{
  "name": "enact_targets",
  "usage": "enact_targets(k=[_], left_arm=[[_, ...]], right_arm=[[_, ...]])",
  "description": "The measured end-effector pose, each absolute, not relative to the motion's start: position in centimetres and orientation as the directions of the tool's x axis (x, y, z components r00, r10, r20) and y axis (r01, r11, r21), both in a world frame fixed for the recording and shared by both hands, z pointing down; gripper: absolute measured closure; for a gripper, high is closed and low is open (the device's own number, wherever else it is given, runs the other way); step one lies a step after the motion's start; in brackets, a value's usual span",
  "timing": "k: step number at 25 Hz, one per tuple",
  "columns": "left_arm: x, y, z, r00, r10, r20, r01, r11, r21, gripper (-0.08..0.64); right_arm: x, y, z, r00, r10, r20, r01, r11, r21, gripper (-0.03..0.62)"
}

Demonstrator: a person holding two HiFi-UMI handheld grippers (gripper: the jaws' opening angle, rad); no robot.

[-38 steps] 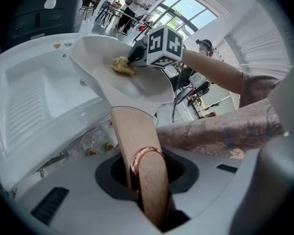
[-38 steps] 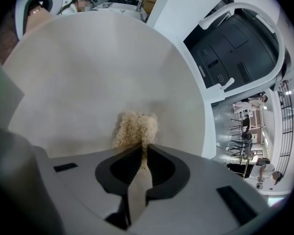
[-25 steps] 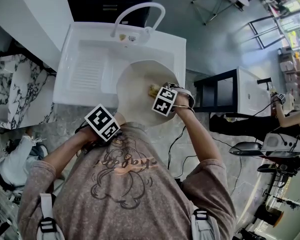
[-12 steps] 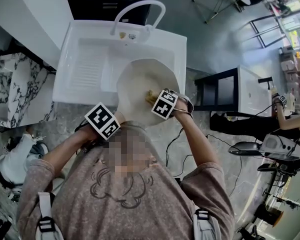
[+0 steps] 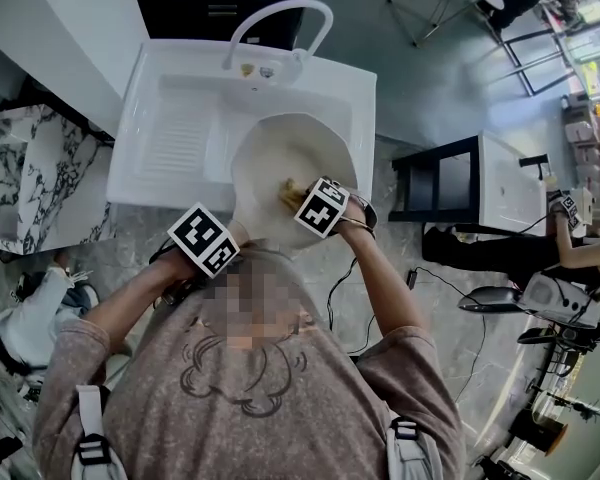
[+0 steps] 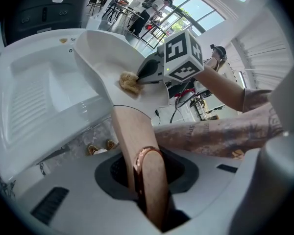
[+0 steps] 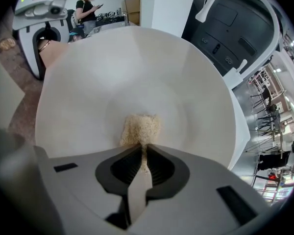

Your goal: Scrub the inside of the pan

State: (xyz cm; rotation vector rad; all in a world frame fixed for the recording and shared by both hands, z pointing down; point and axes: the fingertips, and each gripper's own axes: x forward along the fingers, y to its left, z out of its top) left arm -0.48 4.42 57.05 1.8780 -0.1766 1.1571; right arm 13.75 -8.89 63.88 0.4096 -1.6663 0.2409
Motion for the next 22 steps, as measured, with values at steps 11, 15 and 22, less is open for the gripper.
enact_targets(k=[11,15,22], left_arm=[[-0.8,4.4,57.2,0.555,0.317,0.769,-0.531,-0.576,0.621,0.460],[-0.6,4.4,57.2,0.559,0.318,0.766,-0.530,-0.573,0.625,0.460],[-0.6,4.2,57.3,0.571,0.319,0.756,-0.528,-0.563,0.636,0.460]], right_arm=[[9.3,-8.0,63.1,-0.226,-0.099,0.969,-0.421,0.907,-0.005,0.546],[7.8,-8.5,62.9,-0.263,-0.101,0.959,-0.429,0.903,-0.023,0.546],[5.2,-8.7,62.3,-0.352,-0.073,0.933,-0.446,0.890,-0.098,0.546]])
